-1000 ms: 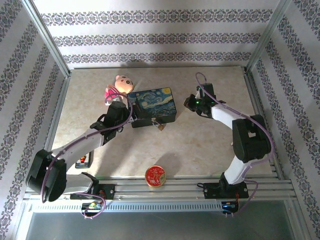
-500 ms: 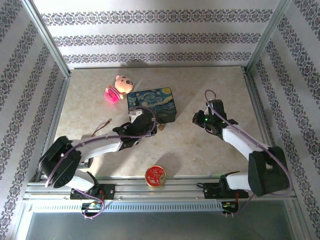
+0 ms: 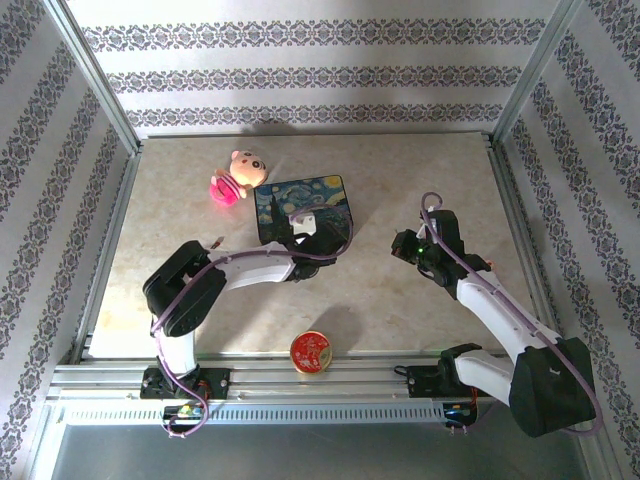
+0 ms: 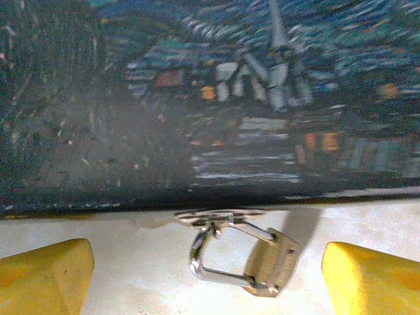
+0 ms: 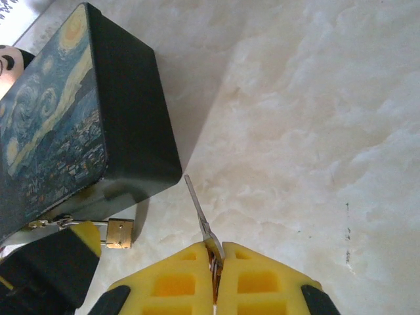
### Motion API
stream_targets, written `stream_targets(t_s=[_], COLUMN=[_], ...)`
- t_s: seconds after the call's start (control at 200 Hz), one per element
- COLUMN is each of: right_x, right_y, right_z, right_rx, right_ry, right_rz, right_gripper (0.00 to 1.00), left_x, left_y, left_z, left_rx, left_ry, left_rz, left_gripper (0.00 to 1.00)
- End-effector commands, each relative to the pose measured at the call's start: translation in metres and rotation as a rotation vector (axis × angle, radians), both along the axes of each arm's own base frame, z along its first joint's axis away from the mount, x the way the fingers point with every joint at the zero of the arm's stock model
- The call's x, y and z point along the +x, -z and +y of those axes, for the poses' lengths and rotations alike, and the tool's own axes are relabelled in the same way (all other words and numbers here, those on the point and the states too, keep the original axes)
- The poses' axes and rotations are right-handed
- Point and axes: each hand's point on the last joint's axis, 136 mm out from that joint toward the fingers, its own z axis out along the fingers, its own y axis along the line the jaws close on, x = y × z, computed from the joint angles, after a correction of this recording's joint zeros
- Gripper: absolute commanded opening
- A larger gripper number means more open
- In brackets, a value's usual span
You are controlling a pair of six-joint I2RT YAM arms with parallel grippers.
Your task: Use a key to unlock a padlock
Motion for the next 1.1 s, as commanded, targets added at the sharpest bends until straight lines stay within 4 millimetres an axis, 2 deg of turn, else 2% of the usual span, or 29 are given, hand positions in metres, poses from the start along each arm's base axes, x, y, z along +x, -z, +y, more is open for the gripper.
stream_targets(t_s=[0.0, 0.325, 0.52, 0.72, 0.944, 1.094], right_x=[-0.007, -0.007, -0.008, -0.008, -0.009, -0.01], right_y=[0.004, 0.008, 0.009, 0.005, 0.001, 0.001], right_z=[-0.002, -0.002, -0.002, -0.002, -0.002, -0.002], right_rx=[-0.03, -0.034, -0.03, -0.024, -0.019, -0.016], right_ry=[-0.009, -0.008, -0.004, -0.005, -0.002, -0.001], right_rz=[0.0, 0.003, 0.002, -0.009, -0.022, -0.023], right_gripper=[0.0, 0.0, 0.0, 0.0, 0.0, 0.0], left_x=[-0.002, 0.01, 0.007, -0.006, -0.02, -0.022], left_y=[-0.001, 0.003, 0.011, 0.017, 0.005, -0.004], left_z=[0.015, -0.003, 0.005, 0.011, 0.014, 0.007], left_rx=[0.07, 0.025, 0.062, 0.069, 0.009, -0.037], left_ry=[-0.076, -0.039, -0.067, -0.052, -0.017, 0.034], left_rz=[-0.011, -0.047, -0.025, 0.028, 0.038, 0.029], left_gripper=[0.89, 0.9, 0.9, 0.84, 0.79, 0.77])
